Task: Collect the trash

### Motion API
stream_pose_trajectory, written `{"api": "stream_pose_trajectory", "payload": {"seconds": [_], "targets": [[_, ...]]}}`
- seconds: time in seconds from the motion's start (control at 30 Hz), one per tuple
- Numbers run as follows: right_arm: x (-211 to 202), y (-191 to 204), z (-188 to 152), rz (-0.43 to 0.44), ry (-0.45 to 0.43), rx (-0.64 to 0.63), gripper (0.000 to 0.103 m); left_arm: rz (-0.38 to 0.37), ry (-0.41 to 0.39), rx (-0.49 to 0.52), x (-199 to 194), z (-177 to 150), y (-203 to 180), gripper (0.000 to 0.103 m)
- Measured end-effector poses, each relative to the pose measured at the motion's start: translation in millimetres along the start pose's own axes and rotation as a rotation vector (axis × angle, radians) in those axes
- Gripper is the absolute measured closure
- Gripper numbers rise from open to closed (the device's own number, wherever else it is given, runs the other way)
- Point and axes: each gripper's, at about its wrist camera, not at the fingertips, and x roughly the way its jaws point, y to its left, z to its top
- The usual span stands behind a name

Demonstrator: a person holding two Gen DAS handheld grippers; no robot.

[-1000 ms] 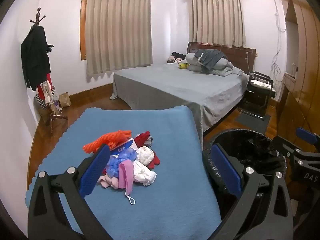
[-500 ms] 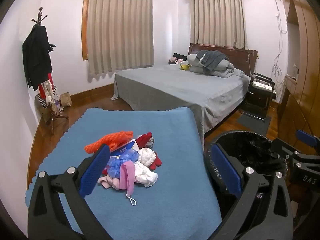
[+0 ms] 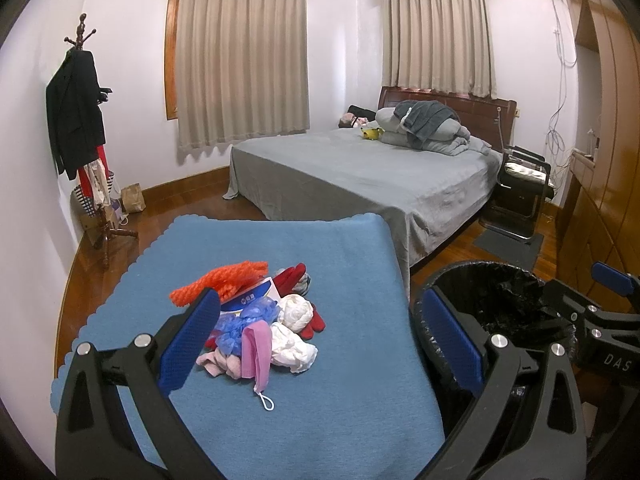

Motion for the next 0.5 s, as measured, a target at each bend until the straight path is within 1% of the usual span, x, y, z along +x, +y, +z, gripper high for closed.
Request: {"api": "stream_pose_trajectory", "payload": {"seconds": [0.5], "targets": [[1.3,0.3,-0.2,0.0,0.003,0.001,0.006,-0.001,0.0,-0.002,-0.4,-1.5,-1.4,0.005]]}}
